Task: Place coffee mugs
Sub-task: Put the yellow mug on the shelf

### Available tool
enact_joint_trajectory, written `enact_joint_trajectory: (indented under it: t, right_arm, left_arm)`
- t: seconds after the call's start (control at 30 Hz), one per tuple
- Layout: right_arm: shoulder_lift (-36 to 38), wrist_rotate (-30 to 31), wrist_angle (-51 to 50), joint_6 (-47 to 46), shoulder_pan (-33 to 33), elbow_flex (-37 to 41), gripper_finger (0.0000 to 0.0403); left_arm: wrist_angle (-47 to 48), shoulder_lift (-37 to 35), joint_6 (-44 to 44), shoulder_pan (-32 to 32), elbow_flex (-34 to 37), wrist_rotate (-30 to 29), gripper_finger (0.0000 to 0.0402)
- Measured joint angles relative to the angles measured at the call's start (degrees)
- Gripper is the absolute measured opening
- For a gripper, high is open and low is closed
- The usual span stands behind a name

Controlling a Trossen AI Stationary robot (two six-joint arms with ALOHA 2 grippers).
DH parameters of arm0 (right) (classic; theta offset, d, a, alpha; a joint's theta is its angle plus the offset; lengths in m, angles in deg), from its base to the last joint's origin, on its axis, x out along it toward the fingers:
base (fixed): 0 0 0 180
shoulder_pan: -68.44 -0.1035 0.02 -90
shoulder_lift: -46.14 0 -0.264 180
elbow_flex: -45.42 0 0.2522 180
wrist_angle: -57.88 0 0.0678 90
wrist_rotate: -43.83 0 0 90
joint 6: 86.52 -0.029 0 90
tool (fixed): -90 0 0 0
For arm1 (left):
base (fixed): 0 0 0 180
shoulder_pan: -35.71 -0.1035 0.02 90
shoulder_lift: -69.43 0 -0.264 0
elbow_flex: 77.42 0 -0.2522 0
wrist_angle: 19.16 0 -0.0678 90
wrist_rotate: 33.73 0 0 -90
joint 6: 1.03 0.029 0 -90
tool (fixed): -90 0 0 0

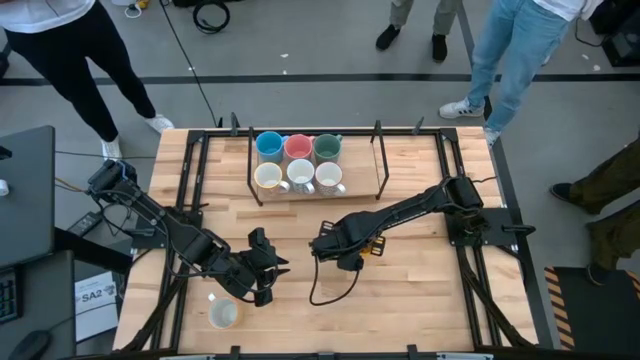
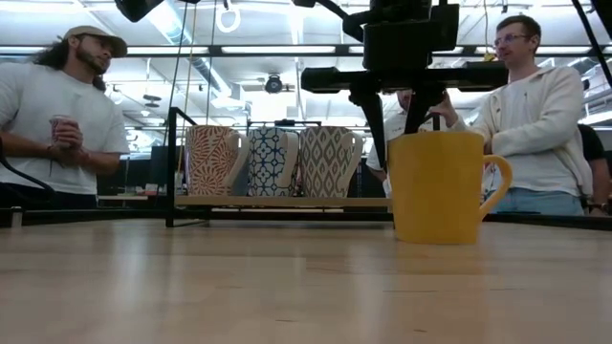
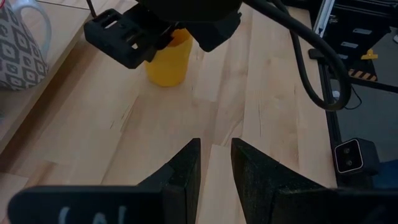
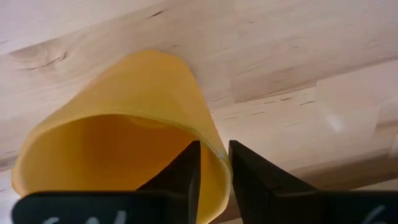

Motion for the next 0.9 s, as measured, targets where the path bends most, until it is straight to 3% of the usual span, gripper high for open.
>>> enact_joint_trajectory:
  t: [0.33,0.57,0.77,0.9]
  right_arm:
    - [0.0,0.1,1.5,-0.1,0.0,0.0,0.0136]
    - [0.0,2.0,0.4,-2.2,0.0,-1.7,0.0136]
    - [0.1,-3.1,-4.2,-6.5,-0.1,-7.1,0.0136]
    - [0.1,-3.4,-7.9,-7.6,-0.3,-10.8,0.0136]
  left_arm:
    - [0.0,0.0,0.0,0.0,0.0,0.0,0.0096]
    - [0.0,0.0,0.0,0.0,0.0,0.0,0.0096]
    - [0.0,0.0,0.0,0.0,0.0,0.0,0.0096]
    - [0.0,0.0,0.0,0.0,0.0,0.0,0.0096]
